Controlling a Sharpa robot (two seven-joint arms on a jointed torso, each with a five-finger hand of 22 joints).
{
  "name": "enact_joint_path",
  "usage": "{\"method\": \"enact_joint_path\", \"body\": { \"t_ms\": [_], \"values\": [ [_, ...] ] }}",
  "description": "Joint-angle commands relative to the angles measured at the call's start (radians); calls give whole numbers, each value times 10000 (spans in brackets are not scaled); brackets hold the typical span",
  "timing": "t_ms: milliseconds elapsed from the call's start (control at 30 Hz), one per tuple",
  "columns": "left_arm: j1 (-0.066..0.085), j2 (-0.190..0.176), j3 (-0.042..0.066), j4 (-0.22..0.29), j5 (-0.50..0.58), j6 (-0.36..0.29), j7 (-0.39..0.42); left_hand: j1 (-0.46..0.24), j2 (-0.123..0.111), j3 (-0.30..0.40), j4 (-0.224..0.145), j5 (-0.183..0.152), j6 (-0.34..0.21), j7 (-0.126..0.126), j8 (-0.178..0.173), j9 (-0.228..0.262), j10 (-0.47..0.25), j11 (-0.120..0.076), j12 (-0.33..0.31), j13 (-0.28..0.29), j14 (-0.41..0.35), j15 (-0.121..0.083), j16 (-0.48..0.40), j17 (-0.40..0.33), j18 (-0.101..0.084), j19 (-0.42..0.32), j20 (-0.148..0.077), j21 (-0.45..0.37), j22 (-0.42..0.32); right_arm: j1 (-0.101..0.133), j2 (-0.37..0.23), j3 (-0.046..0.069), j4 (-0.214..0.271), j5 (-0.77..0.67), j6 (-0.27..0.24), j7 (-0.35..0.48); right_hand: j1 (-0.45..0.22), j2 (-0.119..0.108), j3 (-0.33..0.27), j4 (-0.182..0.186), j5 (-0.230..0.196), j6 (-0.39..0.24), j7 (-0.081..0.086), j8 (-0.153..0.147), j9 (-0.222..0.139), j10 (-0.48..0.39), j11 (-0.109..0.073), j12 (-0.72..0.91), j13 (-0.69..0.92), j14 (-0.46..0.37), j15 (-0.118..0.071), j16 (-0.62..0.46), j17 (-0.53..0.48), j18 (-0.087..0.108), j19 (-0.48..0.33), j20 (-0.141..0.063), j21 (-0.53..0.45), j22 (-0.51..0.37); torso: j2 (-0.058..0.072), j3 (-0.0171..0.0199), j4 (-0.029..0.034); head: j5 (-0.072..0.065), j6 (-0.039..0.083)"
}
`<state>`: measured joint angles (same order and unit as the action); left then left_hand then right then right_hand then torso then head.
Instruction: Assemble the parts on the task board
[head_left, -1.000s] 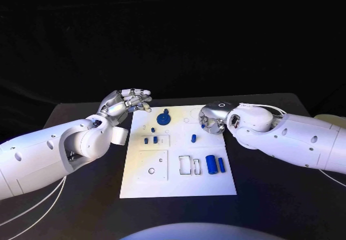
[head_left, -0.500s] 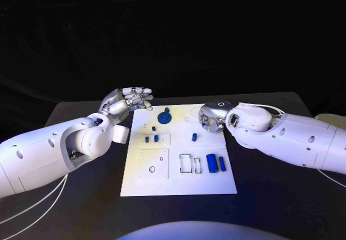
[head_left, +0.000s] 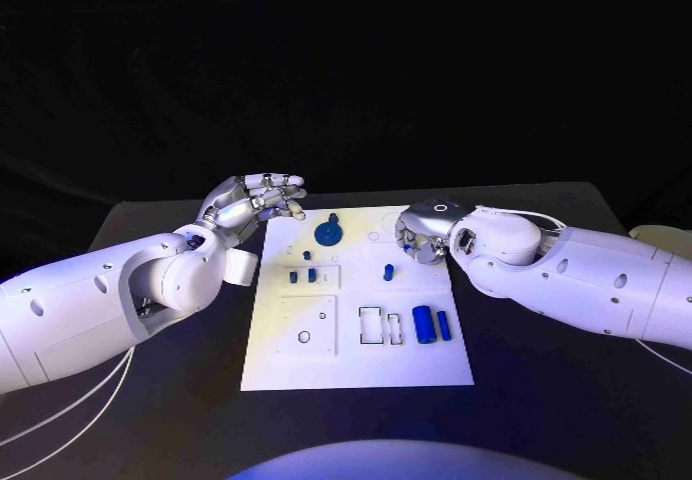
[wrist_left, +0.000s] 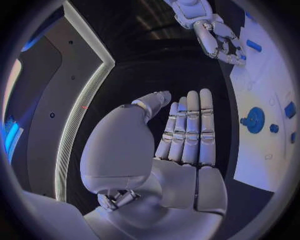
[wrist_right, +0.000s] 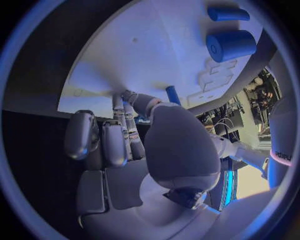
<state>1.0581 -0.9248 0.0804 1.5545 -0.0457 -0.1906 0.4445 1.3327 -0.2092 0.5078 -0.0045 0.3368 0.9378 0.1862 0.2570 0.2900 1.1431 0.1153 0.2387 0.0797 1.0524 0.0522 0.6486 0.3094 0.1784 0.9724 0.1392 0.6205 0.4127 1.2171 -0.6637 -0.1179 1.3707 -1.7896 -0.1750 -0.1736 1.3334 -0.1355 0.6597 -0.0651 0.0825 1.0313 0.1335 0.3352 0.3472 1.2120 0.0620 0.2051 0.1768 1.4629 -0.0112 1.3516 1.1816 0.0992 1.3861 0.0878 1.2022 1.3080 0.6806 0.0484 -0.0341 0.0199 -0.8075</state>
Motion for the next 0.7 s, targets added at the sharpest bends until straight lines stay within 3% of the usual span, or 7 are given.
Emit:
{"method": "enact_joint_path", "body": {
  "t_ms": [33,233,700],
  "values": [
    [-3,10,12,35,53,218,-36,21,98,-6,-71,-20,-17,72,-47,-16,-23,62,-54,-14,-13,50,-62,24,-11,-23,41,-56,-11,-131,12,-92,-9,-289,208,-190,21,128,-10,-50,43,51,-7,57,22,118,-37,63,8,304,-70,38,-5,-190,72,-6,85,529,-4,-1,-4,-3,-5],
    [-3,19,12,21,46,269,-76,30,110,-38,-113,-13,-98,123,-122,-39,-95,108,-116,-15,-91,93,-110,67,-20,-86,71,-95,-18,-141,-16,-94,72,-316,-452,-122,-171,124,-83,-30,-251,84,-25,80,84,150,-41,3,2,302,-69,32,-31,-226,137,-9,242,649,-6,2,10,8,14],
    [-3,33,12,-41,42,373,-177,23,133,-84,-154,-5,-198,183,-211,-65,-205,170,-173,-14,-209,153,-148,120,-30,-164,114,-144,-26,-102,-329,-36,538,-167,-1583,-20,-272,121,-137,4,-295,87,-43,87,114,163,-46,-29,-2,306,-70,43,-18,-246,179,-9,335,715,-6,-8,-6,41,41]
  ]
}}
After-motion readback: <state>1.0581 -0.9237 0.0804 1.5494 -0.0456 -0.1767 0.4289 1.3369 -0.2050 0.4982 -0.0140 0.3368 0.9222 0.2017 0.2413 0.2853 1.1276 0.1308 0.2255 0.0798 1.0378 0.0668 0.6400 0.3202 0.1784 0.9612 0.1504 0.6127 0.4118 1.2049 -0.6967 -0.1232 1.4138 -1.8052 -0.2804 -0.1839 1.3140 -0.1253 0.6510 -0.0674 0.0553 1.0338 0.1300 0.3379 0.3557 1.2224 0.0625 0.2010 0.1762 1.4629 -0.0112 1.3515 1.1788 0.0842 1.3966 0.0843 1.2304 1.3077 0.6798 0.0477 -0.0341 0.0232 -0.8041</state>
